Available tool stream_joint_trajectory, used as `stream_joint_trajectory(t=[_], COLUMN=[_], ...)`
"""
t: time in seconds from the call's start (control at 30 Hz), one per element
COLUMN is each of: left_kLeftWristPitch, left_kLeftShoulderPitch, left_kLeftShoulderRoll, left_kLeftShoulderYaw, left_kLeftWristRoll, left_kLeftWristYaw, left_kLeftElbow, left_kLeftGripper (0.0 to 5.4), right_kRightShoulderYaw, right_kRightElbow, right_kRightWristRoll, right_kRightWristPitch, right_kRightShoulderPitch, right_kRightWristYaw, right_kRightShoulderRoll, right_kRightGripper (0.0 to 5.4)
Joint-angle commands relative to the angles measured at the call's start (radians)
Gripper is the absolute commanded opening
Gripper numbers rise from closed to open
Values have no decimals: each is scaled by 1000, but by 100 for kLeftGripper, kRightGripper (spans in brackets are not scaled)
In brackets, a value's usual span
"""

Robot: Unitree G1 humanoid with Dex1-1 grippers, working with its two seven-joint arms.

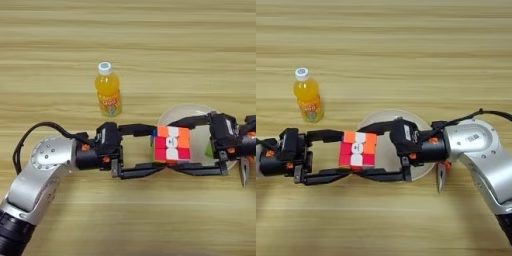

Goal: Move the objects on the table

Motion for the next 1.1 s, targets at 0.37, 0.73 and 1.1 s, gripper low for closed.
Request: stream_joint_trajectory(t=[0.37,0.73,1.1], left_kLeftWristPitch=[-17,-33,-65], left_kLeftShoulderPitch=[29,3,37], left_kLeftShoulderRoll=[43,45,52], left_kLeftShoulderYaw=[-127,-182,-116], left_kLeftWristRoll=[200,273,262], left_kLeftWristYaw=[-46,-71,-9], left_kLeftElbow=[143,193,78], left_kLeftGripper=[325,325,434], right_kRightShoulderYaw=[-259,-278,-280], right_kRightElbow=[-49,-34,56], right_kRightWristRoll=[350,354,269], right_kRightWristPitch=[128,133,71], right_kRightShoulderPitch=[5,2,21], right_kRightWristYaw=[-51,-107,-232], right_kRightShoulderRoll=[-18,3,86], right_kRightGripper=[540,540,540])
